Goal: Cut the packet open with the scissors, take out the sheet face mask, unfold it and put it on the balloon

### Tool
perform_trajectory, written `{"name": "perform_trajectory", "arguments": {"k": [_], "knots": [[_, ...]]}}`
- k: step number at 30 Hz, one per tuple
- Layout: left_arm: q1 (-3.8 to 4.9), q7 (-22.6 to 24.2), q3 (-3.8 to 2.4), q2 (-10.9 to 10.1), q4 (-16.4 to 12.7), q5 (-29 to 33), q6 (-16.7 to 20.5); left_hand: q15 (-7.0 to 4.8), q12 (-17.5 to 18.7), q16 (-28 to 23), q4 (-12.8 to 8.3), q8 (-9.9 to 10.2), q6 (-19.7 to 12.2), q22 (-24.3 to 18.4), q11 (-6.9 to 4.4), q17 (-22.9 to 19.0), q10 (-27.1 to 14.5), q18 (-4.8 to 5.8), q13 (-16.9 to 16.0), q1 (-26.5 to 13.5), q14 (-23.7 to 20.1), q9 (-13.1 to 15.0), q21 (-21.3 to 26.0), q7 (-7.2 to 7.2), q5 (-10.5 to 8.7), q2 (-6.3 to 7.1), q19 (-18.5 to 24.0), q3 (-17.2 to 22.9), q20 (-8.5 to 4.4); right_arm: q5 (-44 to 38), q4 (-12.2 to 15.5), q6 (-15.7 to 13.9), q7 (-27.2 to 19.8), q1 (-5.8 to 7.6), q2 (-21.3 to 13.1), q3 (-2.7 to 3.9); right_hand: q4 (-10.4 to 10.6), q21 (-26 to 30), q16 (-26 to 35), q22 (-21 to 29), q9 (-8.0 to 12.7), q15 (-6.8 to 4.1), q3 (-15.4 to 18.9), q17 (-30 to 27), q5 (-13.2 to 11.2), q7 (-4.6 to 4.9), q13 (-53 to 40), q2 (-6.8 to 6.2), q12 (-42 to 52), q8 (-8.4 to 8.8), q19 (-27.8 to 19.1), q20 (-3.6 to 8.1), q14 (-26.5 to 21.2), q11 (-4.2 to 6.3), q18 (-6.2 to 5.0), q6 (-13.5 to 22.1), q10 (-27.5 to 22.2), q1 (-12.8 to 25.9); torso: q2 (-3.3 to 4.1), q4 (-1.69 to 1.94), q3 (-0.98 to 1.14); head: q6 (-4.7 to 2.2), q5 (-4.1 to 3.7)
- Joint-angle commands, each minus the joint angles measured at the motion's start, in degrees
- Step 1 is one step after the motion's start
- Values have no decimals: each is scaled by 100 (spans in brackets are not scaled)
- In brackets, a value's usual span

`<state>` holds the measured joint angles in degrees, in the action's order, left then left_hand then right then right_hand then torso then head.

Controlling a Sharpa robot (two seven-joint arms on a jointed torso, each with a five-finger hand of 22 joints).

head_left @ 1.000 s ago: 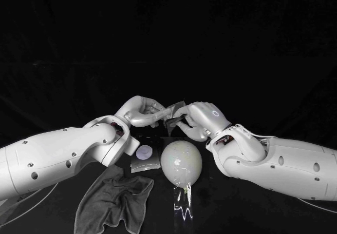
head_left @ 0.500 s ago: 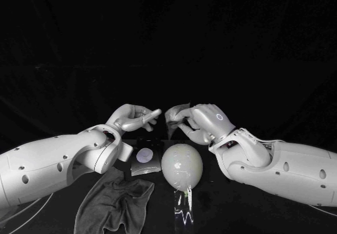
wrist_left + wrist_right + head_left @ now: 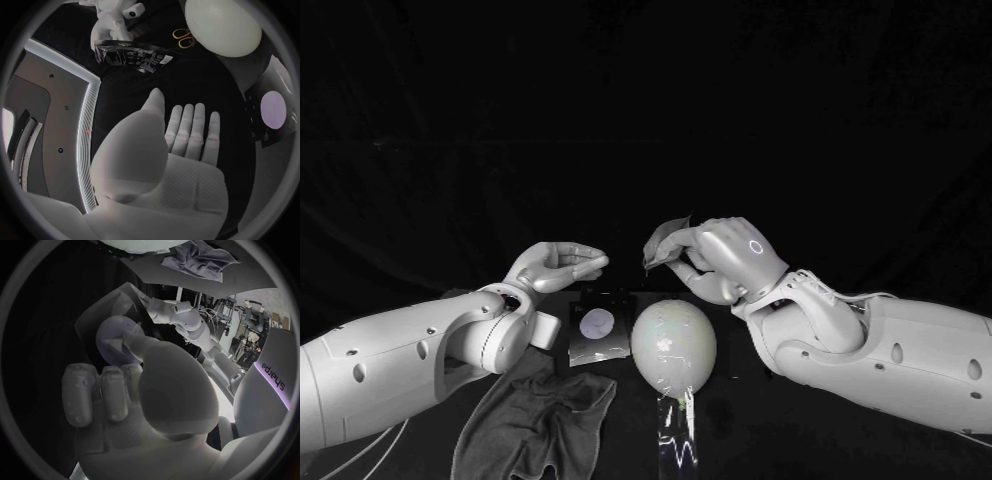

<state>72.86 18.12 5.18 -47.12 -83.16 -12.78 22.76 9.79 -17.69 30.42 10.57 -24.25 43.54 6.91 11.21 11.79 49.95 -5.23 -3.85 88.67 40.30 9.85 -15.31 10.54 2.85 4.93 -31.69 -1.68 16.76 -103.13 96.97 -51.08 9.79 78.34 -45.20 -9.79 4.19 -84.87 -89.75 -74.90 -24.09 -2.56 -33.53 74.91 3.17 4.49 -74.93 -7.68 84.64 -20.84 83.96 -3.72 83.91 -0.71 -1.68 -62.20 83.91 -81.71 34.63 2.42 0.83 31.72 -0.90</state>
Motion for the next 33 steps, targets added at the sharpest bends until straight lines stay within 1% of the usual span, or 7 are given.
{"name": "perform_trajectory", "arguments": {"k": [1,3,8,14,18,24,33], "knots": [[-28,582,-14,44,91,-1087,-596,156,332,-463,-138,209,-289,-200,-36,-173,-369,177,27,297,-425,-82,375,-122,-9,114,469,23,12,-165,15,-103,-256,2,-18,3,9,-37,-25,-1361,-12,-49,-39,1509,-38,3,-1111,-4,19,-25,342,50,609,42,56,44,310,81,6,0,-4,-13,7],[-44,673,-18,67,144,-1492,-571,345,611,-821,-121,550,-842,-278,-147,-308,-718,183,24,422,-784,-210,507,-438,-7,244,558,80,15,-167,21,-116,-313,1,-31,3,9,-37,-25,-1361,-12,-49,-39,1509,-38,3,-1111,-4,19,-25,342,50,609,42,56,44,310,81,8,1,-4,-18,15],[-63,738,-23,168,281,-1464,-596,392,876,-1279,304,776,-1116,-385,-78,-473,-854,182,17,504,-1038,-268,679,-386,-6,377,511,284,14,-200,41,-184,-440,-9,-51,2,8,-35,-25,-1361,-13,-49,-40,1509,-38,2,-1109,-5,16,-28,341,50,609,42,55,45,309,84,5,3,1,-56,65],[-69,642,-24,300,426,-458,-816,192,814,-961,610,722,-851,-257,236,-332,-485,-6,-6,-122,-73,-218,323,116,-10,-249,-775,351,-23,-268,97,-307,-586,-20,-68,2,5,-40,-25,-1362,-15,-50,-42,1509,-38,1,-1102,-6,6,-30,344,50,609,43,56,47,303,87,6,-5,1,-71,115],[-70,272,-26,441,572,355,-1258,58,707,-891,615,596,-491,-249,129,-297,-118,-187,-20,-840,284,-150,251,417,-4,-695,-1107,236,-51,-308,144,-474,-760,-24,-86,2,4,-47,-25,-1364,-16,-50,-44,1509,-38,1,-1100,-7,3,-33,348,50,609,43,58,48,302,90,2,-7,-2,-95,161],[-69,-402,-27,636,801,1240,-1948,-9,764,-876,638,553,-232,-267,78,-280,107,-533,8,-1879,771,-112,147,447,14,-1136,-1757,-255,-36,-215,165,-595,-1081,-27,-116,2,-2,-31,-25,-1359,-22,-49,-50,1509,-39,-3,-1094,-15,-5,-47,339,52,609,45,54,52,298,109,-4,-7,-4,-119,224],[-68,-1090,-28,834,1094,1700,-2407,14,957,-1095,633,699,-319,-325,140,-345,93,-523,18,-2490,931,-156,454,531,-15,-1463,-1816,-884,-23,-142,197,-645,-1320,-29,-113,2,-3,-15,-25,-1354,-23,-49,-52,1509,-39,-4,-1087,-16,-15,-51,330,52,609,46,50,55,293,115,1,1,2,-116,237]]}}
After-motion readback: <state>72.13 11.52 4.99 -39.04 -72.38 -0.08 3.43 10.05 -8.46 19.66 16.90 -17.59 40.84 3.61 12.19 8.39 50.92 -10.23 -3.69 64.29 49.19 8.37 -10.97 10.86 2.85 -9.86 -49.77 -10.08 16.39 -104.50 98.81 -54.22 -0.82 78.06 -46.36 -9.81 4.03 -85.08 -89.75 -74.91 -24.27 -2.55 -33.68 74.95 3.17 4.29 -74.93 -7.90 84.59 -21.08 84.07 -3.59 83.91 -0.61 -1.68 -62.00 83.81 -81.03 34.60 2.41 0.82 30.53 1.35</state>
